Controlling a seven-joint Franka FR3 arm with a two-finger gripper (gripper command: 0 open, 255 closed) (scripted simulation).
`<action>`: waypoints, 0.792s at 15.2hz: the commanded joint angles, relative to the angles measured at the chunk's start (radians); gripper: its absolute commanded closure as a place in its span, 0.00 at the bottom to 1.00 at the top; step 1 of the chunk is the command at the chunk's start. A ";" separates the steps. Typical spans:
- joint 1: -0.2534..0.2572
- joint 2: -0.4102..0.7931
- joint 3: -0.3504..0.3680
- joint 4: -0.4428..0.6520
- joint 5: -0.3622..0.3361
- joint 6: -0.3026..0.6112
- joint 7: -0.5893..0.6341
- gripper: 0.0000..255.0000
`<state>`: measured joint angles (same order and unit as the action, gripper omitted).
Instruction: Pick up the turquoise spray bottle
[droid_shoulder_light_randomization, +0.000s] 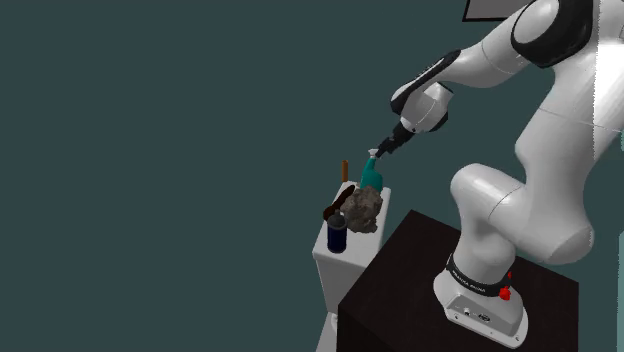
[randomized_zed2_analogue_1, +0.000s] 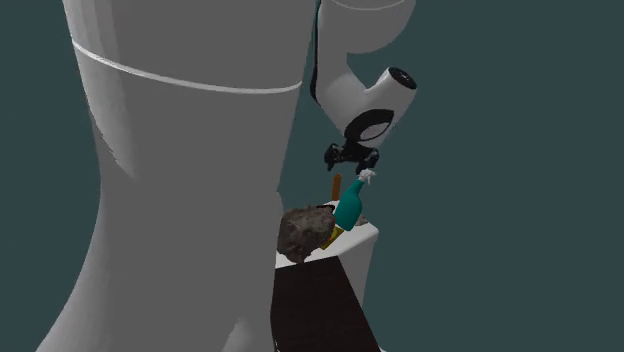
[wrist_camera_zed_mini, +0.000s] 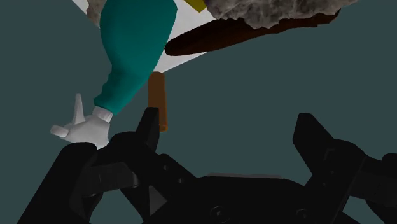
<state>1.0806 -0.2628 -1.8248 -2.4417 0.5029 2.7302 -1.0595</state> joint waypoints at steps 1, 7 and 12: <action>0.168 -0.107 -0.185 0.052 -0.103 0.053 0.034 0.00; 0.372 -0.379 -0.418 0.241 -0.219 0.121 0.020 0.00; 0.451 -0.558 -0.496 0.409 -0.258 0.123 -0.013 0.00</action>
<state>1.5298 -0.7853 -2.3039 -2.0912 0.2482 2.9446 -1.0649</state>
